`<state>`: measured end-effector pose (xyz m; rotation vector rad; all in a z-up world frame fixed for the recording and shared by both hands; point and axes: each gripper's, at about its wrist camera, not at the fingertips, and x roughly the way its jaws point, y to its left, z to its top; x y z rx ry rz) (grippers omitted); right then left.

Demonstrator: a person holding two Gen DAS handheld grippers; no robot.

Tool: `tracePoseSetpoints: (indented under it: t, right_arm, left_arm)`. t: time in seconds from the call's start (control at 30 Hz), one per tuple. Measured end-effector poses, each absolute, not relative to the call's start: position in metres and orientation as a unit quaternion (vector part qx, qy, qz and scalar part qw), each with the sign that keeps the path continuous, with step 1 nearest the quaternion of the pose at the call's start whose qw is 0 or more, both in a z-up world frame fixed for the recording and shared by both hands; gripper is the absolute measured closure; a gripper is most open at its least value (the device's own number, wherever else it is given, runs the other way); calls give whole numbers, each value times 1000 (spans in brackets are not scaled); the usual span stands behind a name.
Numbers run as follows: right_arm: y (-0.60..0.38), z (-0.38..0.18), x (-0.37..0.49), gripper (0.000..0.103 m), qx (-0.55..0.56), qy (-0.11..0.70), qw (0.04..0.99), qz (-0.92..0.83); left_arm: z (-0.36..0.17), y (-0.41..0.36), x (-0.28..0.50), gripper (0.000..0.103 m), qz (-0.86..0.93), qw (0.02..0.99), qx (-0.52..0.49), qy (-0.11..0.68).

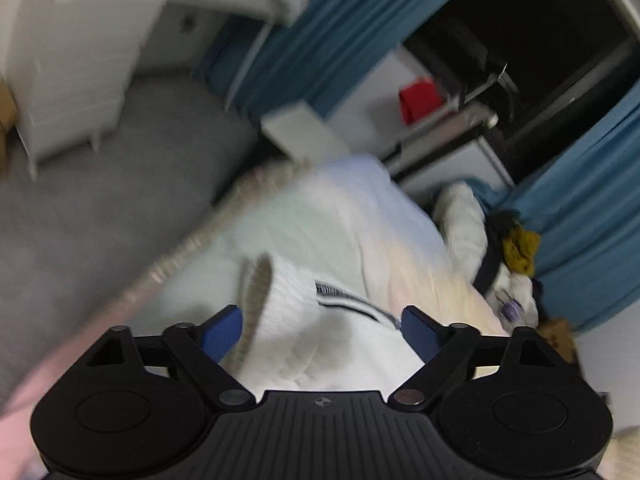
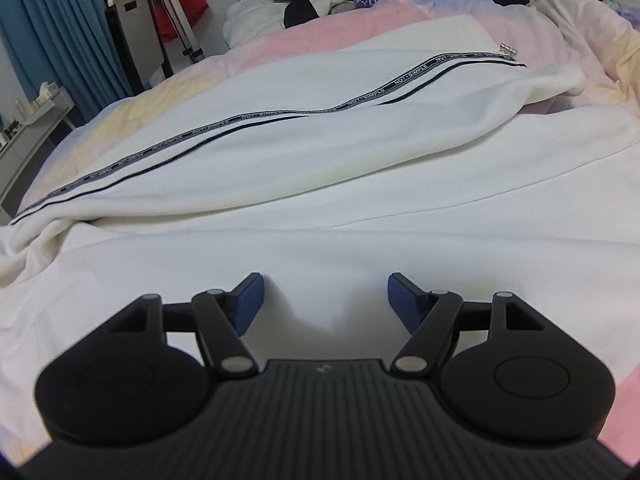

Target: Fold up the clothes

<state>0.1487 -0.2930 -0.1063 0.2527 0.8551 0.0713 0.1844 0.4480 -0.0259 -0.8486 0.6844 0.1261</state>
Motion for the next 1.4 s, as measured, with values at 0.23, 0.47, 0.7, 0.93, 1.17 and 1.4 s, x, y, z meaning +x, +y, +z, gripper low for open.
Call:
tracePoseSetpoints:
  t: [0.23,0.47,0.7,0.93,1.17,1.4]
  right_arm:
    - [-292,-110,156,31,134,420,897,20]
    - [-282,-111,158,30,109,419,901,12]
    - [-277,-110,161,30,104,416,903,1]
    - [-274,-105,161,30,89,396,914,-10]
    - [-284,-110,175,30,126,373,919,-18]
    - [-319,-118,191,32,235,351,906,-28]
  left_arm:
    - [-51,469,225,27,37,837,-414,355]
    - [-68,464,242,35,-72,813,-471,333]
    - [-38,456,276,91,4,833,-463,302]
    - [26,445,328,91,76,876,-415,235]
    - [-39,436,384,86,155,870,-357,302]
    - [-37,439,363,51,131,889,-327,292]
